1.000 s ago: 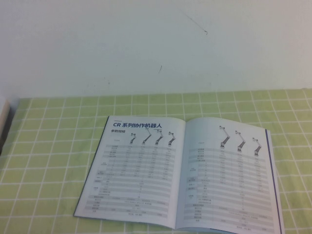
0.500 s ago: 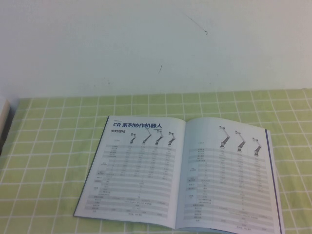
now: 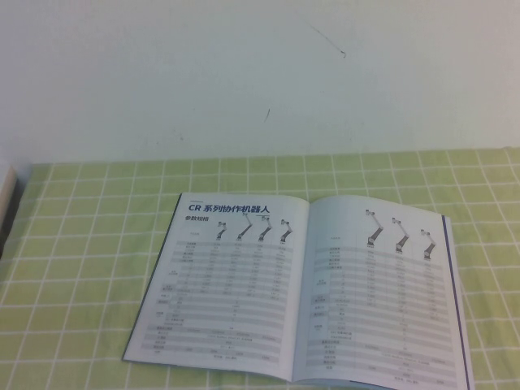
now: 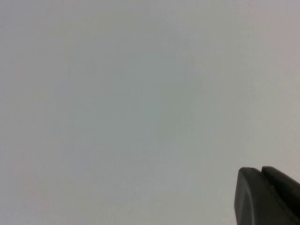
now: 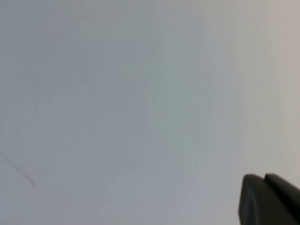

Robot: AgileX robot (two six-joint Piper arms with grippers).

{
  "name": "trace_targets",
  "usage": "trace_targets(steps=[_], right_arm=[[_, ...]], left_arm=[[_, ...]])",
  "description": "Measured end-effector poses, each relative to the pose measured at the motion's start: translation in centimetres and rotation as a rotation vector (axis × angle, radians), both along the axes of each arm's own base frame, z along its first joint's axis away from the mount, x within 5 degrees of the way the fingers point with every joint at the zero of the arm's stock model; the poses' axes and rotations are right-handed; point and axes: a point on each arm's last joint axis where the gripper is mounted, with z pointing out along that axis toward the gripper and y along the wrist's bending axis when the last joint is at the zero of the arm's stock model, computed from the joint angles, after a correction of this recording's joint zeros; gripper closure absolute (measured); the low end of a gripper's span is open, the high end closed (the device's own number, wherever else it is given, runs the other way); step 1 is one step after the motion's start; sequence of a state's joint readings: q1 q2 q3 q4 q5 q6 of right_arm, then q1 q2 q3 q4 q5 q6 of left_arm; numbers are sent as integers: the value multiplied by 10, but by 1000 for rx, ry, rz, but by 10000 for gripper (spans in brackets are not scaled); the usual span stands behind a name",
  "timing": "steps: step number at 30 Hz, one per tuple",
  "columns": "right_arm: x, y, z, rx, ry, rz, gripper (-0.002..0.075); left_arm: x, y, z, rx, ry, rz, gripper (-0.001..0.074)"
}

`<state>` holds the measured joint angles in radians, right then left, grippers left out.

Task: Close book
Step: 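Close the open booklet and leave it lying on the table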

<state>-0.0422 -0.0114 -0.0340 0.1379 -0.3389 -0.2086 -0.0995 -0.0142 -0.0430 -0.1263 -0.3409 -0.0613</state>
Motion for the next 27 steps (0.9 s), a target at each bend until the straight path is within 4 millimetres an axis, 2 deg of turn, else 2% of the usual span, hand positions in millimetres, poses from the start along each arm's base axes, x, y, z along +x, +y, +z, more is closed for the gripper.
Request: trace_targets(steps=[3, 5, 8, 10, 14, 16, 17, 19, 22, 24, 27], right_arm=[[-5, 4, 25, -40, 159, 31, 729], [-6, 6, 45, -47, 261, 47, 729], [3, 9, 74, -31, 479, 94, 729], [16, 14, 84, -40, 650, 155, 729], [60, 29, 94, -112, 915, 371, 729], [87, 35, 93, -139, 990, 482, 729], [106, 38, 88, -132, 1035, 538, 729], [135, 44, 81, -123, 1074, 623, 729], [180, 56, 59, -115, 1142, 698, 729], [207, 74, 40, -125, 1196, 742, 729], [236, 113, 8, -155, 1274, 806, 729]], left_arm=[[-2, -2, 22, 22, 143, -28, 738], [-3, -4, 45, 36, 225, -43, 738], [4, -6, 73, 55, 361, -62, 738], [23, -10, 89, 89, 534, -77, 738], [63, -18, 100, 143, 752, -131, 738], [91, -25, 98, 167, 856, -174, 738], [102, -27, 98, 176, 885, -191, 738], [131, -33, 90, 197, 974, -237, 738], [169, -40, 73, 215, 1084, -282, 738], [192, -43, 60, 217, 1157, -301, 738], [225, -48, 36, 223, 1279, -329, 738]])
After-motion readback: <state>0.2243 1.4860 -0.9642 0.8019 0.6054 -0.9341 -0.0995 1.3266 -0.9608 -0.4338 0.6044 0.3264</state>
